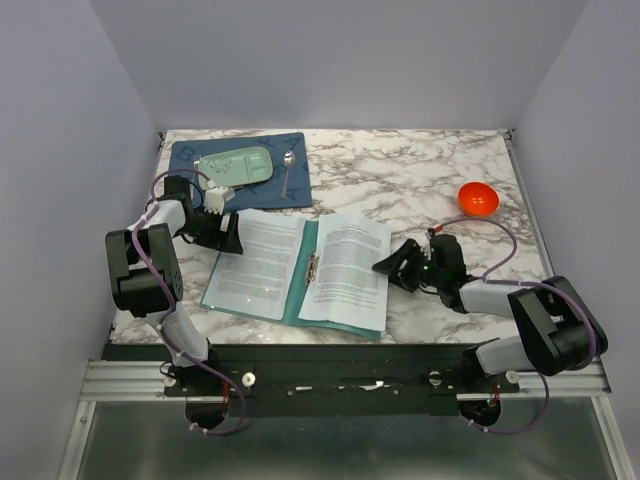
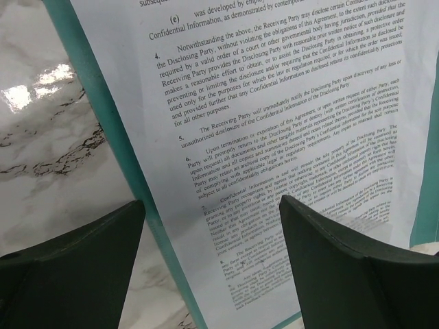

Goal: Put the files into the folder

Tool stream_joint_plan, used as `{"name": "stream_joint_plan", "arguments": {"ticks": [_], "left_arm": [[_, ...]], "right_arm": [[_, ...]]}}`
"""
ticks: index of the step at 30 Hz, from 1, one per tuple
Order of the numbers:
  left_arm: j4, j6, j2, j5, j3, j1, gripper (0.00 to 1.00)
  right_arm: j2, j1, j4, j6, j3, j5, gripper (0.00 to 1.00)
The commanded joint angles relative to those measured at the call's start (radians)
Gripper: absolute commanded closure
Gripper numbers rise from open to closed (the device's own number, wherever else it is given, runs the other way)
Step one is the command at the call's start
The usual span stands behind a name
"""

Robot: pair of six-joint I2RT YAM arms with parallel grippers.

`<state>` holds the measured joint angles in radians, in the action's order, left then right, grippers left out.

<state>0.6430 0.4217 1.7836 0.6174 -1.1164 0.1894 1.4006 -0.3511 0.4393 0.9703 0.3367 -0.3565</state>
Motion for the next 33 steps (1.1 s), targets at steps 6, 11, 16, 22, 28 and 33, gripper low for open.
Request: {"name": "stream_joint_plan", "arguments": {"ticks": [6, 11, 16, 22, 28, 33], "left_arm": [[0.015, -0.003, 0.04, 0.015, 0.063, -0.036, 0.1], [0.017, -0.006, 0.036, -0.001, 0.061, -0.036, 0.11], [0.021, -0.009, 0.039, -0.015, 0.059, -0.034, 0.11], [0.023, -0.02, 0.043, -0.027, 0.055, -0.036, 0.11], [0.035, -0.024, 0.039, -0.033, 0.04, -0.036, 0.12], [0.037, -0.026, 0.031, -0.06, 0.04, -0.036, 0.12]], "right_arm": [[0.089, 0.011, 0.373, 0.225, -0.169, -0.246, 0.37], [0.136, 0.035, 0.617, 0.286, -0.241, -0.286, 0.36], [0.178, 0.054, 0.821, 0.329, -0.265, -0.338, 0.38], [0.161, 0.06, 0.878, 0.334, -0.229, -0.397, 0.4], [0.166, 0.063, 0.856, 0.337, -0.2, -0.435, 0.46], [0.022, 0.07, 0.362, 0.124, -0.106, -0.344, 0.0]]}}
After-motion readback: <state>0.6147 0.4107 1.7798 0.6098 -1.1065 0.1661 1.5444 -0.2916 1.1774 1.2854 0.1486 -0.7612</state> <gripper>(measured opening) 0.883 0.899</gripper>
